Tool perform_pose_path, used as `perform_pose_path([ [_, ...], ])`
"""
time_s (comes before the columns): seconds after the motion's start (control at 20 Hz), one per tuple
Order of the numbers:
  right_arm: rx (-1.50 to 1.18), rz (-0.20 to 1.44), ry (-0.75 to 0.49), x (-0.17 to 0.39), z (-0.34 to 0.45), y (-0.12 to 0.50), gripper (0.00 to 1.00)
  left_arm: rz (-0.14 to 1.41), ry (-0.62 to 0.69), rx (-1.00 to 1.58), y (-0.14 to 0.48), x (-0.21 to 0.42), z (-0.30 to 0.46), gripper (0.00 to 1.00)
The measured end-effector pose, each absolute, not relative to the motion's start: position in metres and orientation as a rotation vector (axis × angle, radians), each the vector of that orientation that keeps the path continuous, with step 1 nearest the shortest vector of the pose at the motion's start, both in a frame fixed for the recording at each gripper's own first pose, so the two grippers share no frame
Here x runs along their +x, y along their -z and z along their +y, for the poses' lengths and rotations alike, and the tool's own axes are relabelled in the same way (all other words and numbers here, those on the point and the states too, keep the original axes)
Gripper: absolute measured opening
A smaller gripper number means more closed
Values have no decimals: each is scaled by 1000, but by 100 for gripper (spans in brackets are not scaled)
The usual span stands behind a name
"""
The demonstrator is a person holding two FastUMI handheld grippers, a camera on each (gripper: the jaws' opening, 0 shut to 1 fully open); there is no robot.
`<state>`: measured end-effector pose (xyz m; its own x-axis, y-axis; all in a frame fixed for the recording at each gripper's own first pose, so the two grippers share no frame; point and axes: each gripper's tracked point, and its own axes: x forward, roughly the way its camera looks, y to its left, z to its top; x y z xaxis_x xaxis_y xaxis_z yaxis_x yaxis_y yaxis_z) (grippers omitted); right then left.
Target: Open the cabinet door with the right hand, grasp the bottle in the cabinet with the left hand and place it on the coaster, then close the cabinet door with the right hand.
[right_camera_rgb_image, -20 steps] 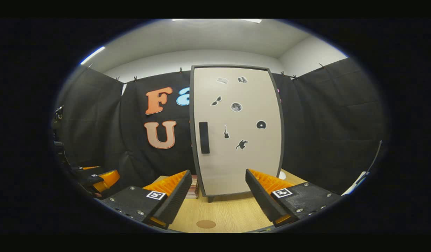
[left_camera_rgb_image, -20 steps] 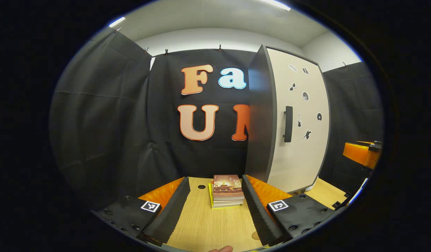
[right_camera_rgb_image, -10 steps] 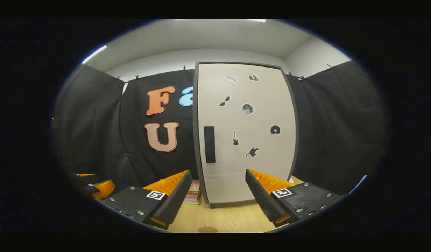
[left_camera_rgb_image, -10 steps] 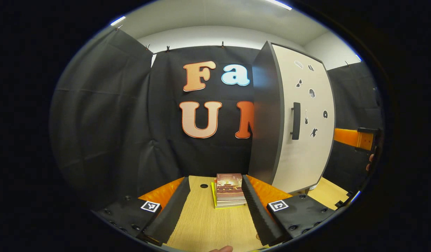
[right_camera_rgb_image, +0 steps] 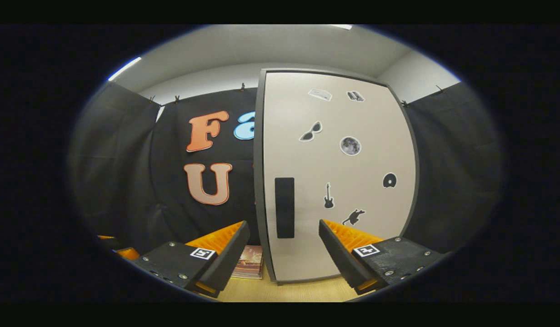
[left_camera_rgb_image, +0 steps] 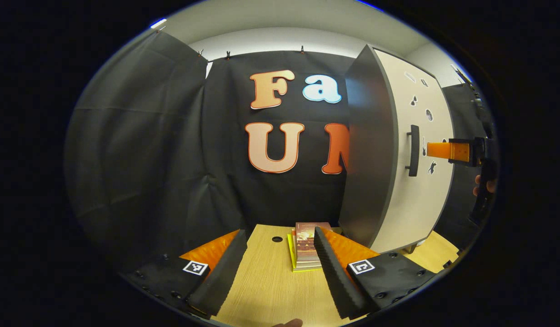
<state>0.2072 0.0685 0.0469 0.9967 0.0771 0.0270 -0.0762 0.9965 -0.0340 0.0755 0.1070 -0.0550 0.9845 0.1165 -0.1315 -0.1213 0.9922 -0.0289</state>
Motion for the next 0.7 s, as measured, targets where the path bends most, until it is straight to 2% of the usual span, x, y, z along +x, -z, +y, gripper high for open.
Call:
perform_pose_path([
  [0.25, -34, -19, -62, 253, 71, -48, 95, 151, -145, -33, 65, 93, 130, 96],
  [0.3, -28, -20, -57, 261, 71, -48, 100, 156, -153, -31, 68, 96, 135, 96],
  [0.35, -19, -18, -53, 269, 71, -48, 95, 161, -161, -29, 69, 98, 139, 96],
  [0.5, -10, 0, -48, 286, 70, -42, 92, 176, -174, -27, 77, 103, 151, 96],
  [0.6, -11, 6, -42, 292, 69, -39, 83, 183, -182, -24, 80, 104, 157, 96],
  [0.65, -13, 4, -38, 295, 69, -39, 72, 185, -183, -21, 81, 105, 158, 96],
  [0.7, -10, 9, -44, 295, 70, -37, 69, 187, -186, -17, 83, 105, 159, 96],
])
